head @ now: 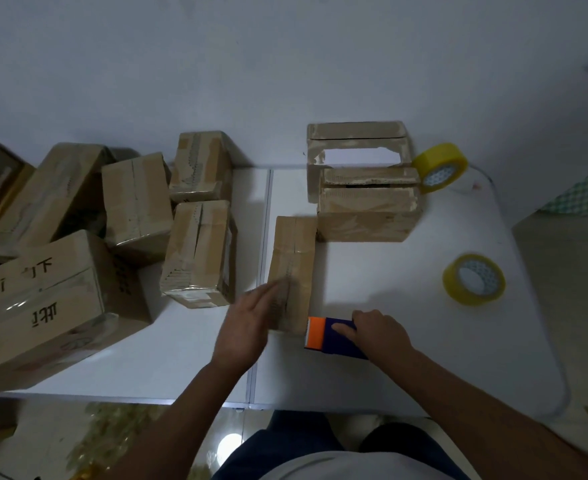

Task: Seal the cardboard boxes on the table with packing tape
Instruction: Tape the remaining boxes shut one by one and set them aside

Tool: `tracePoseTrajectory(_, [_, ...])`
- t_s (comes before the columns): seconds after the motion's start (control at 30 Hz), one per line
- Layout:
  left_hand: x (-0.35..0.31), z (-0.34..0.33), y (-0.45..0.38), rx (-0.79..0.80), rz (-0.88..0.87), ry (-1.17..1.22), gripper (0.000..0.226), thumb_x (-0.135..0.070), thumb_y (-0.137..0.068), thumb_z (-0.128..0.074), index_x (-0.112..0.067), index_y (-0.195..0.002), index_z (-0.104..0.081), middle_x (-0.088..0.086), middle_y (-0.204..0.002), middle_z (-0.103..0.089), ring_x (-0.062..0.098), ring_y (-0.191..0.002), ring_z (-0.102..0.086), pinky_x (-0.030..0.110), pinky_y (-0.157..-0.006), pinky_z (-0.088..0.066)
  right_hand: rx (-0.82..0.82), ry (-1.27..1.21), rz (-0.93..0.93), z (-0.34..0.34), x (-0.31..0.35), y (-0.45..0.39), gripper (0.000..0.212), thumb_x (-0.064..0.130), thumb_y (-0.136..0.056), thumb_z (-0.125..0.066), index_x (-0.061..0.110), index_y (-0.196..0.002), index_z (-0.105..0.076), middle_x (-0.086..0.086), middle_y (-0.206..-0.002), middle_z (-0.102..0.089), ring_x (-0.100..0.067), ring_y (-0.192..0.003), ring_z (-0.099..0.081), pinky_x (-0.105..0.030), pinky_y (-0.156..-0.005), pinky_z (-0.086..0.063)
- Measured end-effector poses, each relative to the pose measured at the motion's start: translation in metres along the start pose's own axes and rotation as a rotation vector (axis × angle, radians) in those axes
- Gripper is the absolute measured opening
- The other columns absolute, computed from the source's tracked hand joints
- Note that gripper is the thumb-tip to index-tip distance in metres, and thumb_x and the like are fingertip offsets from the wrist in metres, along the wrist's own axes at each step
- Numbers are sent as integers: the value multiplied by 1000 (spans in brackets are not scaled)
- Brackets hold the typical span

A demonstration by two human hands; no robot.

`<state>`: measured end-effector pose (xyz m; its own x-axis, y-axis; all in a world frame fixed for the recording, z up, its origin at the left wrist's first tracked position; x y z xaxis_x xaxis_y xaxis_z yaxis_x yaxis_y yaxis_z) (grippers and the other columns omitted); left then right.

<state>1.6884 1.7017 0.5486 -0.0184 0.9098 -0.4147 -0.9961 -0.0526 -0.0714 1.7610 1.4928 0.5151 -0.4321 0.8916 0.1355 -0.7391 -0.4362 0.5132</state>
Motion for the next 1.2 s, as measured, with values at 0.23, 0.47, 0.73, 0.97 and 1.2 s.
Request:
tracePoseTrajectory(0.23, [-1,-85,-27,413,-200,-291,59,-47,-106,-6,-21,-158,-1,1,-166,7,24,-152,11,51,-123,-7,5,-65,-31,-2,-6,1,57,63,-95,-36,10,-97,-56,-9,-96,-66,-18,-72,-52,-30,-70,-45])
tracePoseTrajectory(0.47, [6,-90,-24,383,-219,-375,63,-48,-102,7,-21,-158,3,2,-166,9,24,-152,11,53,-121,0,-43,-98,42,0,-15,10,48,63,-95,-34,17,-89,-46,0,-79,-50,-17,-70,-48,-27,-65,-31])
tracePoseTrajectory(0.73, [8,-92,-23,354,-246,-334,59,-46,-105,-4,-22,-159,1,0,-167,3,23,-153,3,51,-119,0,-83,-170,76,-6,-20,20,46,62,-96,-35,18,-89,-47,1,-76,-50,-17,-68,-49,-28,-63,-34])
tracePoseTrajectory(0.97, [10,-93,-23,332,-246,-291,59,-47,-105,-4,-22,-159,-2,-1,-167,3,22,-153,3,54,-121,-8,-62,-180,-6,-8,-54,37,47,62,-95,-35,19,-82,-44,8,-63,-38,-16,-66,-49,-27,-55,-30])
tracePoseTrajectory(1.2, [-9,-83,-27,321,-305,-302,54,-43,-104,-18,-24,-153,-27,4,-166,-10,30,-152,-9,57,-120,-6,-42,-236,-68,-3,-48,36,47,62,-94,-40,17,-103,-49,-5,-88,-60,-20,-75,-56,-30,-63,-43])
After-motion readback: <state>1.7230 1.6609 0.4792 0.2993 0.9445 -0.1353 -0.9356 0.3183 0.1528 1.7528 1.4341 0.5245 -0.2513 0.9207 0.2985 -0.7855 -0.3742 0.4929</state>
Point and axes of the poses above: each hand's wrist, its own y-axis away from the middle knuckle, its own z-axis out of the back of the hand, x = y × z, the point moved 7 cm from there along -y, towards the middle knuckle
